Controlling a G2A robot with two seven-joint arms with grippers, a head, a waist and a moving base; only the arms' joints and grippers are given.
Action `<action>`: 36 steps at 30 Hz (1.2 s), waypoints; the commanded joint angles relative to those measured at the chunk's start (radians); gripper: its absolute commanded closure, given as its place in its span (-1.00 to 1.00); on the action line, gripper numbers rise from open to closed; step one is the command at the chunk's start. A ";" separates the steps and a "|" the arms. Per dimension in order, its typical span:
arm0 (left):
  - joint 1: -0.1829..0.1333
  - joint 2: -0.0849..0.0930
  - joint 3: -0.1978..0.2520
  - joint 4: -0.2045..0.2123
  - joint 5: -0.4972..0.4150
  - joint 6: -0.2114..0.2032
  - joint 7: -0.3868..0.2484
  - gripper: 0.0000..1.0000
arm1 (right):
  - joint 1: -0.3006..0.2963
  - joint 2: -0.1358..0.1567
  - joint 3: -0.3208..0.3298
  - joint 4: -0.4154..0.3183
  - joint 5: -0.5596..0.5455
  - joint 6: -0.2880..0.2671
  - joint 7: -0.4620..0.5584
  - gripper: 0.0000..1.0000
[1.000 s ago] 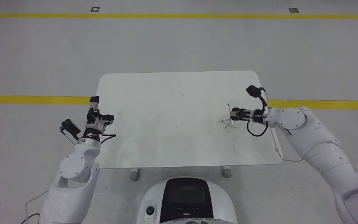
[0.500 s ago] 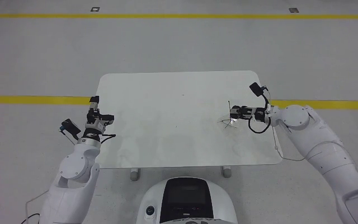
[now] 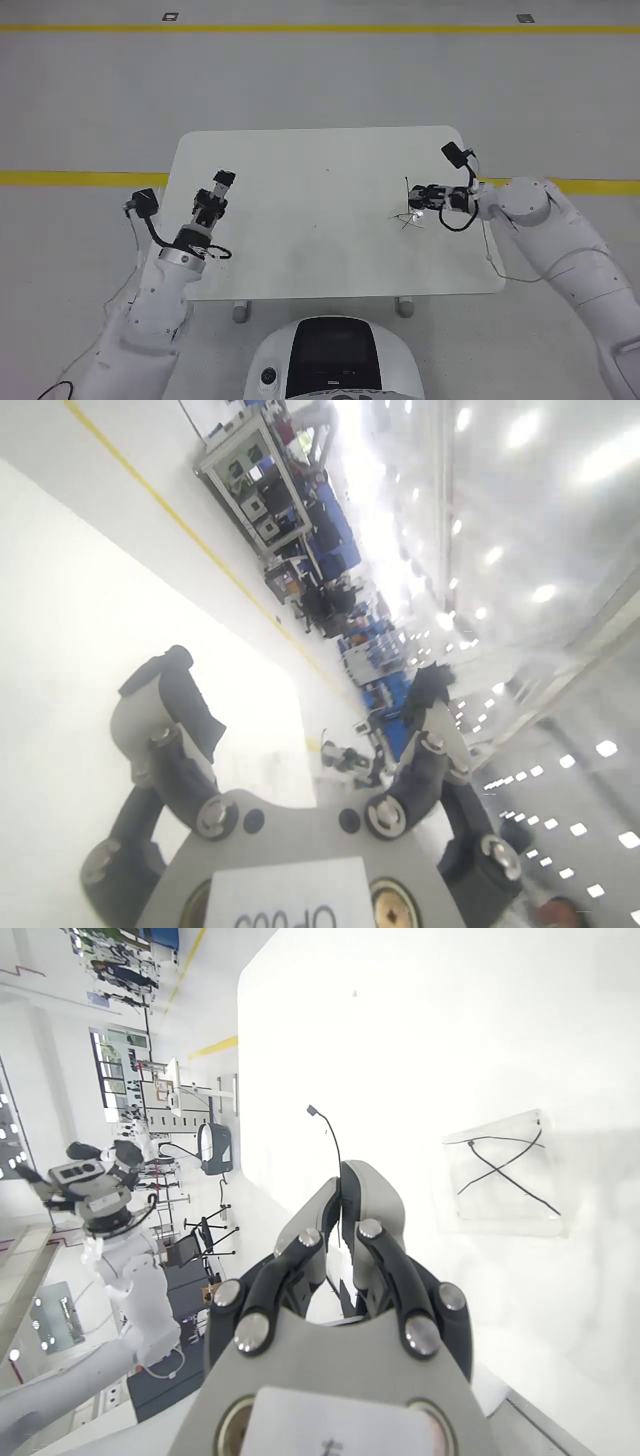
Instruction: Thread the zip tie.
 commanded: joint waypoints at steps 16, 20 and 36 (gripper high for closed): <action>-0.065 0.011 0.100 -0.007 0.421 -0.066 -0.136 -1.00 | -0.008 -0.011 0.003 -0.016 0.015 0.078 -0.033 1.00; -0.136 0.014 0.191 0.010 0.704 -0.024 -0.257 -1.00 | -0.008 -0.015 0.012 -0.033 0.021 0.142 -0.041 1.00; -0.266 0.002 0.369 0.072 1.073 0.048 -0.391 -1.00 | 0.044 -0.043 -0.006 0.003 0.026 0.276 -0.016 1.00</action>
